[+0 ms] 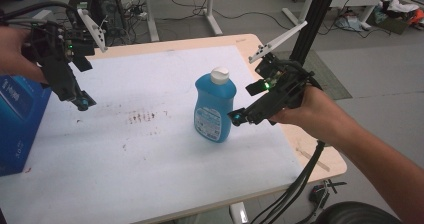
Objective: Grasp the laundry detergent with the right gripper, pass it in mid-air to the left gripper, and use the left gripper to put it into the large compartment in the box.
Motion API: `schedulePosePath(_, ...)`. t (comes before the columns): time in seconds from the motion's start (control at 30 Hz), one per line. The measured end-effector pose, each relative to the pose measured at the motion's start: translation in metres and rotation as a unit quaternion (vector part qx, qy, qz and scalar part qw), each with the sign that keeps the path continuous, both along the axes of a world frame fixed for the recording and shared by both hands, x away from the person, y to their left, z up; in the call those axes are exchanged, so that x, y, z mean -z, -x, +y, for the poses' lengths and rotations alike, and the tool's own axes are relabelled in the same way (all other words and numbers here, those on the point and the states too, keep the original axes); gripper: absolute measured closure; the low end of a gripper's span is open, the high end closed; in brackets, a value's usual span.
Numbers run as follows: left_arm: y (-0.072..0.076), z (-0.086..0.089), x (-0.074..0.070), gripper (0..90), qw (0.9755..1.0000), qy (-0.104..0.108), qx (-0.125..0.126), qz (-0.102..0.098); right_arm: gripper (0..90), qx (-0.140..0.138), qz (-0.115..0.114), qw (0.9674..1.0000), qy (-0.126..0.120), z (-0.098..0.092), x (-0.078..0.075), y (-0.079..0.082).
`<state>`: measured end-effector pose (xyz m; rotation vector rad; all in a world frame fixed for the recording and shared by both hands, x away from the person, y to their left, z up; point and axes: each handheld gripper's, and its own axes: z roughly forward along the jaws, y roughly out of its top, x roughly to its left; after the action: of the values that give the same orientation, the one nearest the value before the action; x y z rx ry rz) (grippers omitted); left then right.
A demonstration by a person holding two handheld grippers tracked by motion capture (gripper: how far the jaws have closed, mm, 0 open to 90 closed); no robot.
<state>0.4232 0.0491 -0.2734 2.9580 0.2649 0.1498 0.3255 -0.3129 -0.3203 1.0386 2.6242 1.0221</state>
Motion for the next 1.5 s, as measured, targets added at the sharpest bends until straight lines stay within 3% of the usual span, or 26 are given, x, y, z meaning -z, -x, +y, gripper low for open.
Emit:
schedulePosePath(0.77,0.000,0.002,0.007,1.7,1.0000,0.004,-0.004,0.006,3.6,0.007,-0.019,0.9991,-0.038,0.002,0.033,-0.005)
schedulePosePath(1.5,0.000,0.007,0.010,1.7,1.0000,0.004,-0.006,0.006,3.6,0.008,-0.044,0.9964,-0.072,0.017,0.051,-0.017)
